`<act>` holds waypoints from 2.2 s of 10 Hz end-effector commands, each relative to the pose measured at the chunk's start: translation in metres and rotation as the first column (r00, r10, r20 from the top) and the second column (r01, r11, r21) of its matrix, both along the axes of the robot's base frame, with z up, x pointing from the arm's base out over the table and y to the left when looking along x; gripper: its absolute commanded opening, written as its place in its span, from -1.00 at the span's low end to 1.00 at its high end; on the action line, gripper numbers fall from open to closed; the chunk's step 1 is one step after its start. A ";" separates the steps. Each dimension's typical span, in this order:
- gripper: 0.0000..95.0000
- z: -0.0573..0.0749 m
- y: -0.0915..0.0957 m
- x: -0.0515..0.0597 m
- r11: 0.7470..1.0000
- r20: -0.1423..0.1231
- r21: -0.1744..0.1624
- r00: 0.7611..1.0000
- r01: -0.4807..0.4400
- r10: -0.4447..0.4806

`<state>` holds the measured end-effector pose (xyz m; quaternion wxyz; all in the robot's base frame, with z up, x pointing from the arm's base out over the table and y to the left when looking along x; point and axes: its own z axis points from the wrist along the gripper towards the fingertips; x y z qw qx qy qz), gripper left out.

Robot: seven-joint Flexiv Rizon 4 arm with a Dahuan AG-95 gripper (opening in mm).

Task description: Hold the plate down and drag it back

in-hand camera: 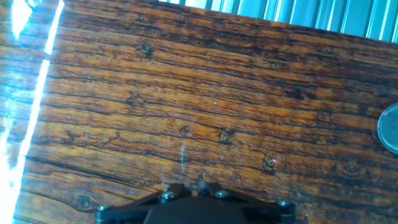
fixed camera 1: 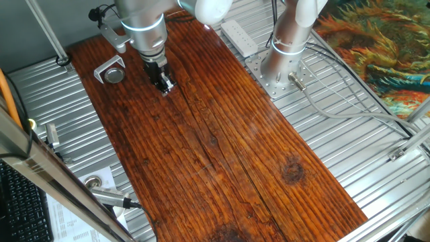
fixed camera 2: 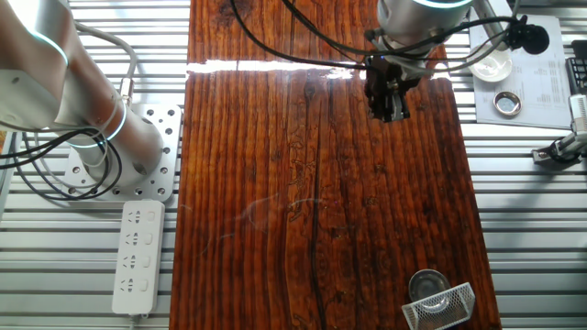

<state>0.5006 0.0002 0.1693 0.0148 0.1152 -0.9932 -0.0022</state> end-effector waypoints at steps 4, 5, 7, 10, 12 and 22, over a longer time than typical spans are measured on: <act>-1.00 -0.007 -0.008 0.000 1.000 0.012 -0.006 1.000 0.002 -0.002; -1.00 -0.008 -0.010 0.001 0.999 0.010 -0.009 0.999 0.034 -0.033; -1.00 -0.010 -0.011 0.001 0.999 0.009 -0.021 0.999 0.034 -0.033; -1.00 -0.011 -0.017 0.003 0.998 0.012 -0.035 0.999 0.053 -0.053; -1.00 -0.013 -0.020 0.003 0.998 0.004 -0.042 0.999 0.045 -0.045; -1.00 -0.028 -0.052 0.003 0.998 -0.016 -0.041 0.999 -0.045 0.044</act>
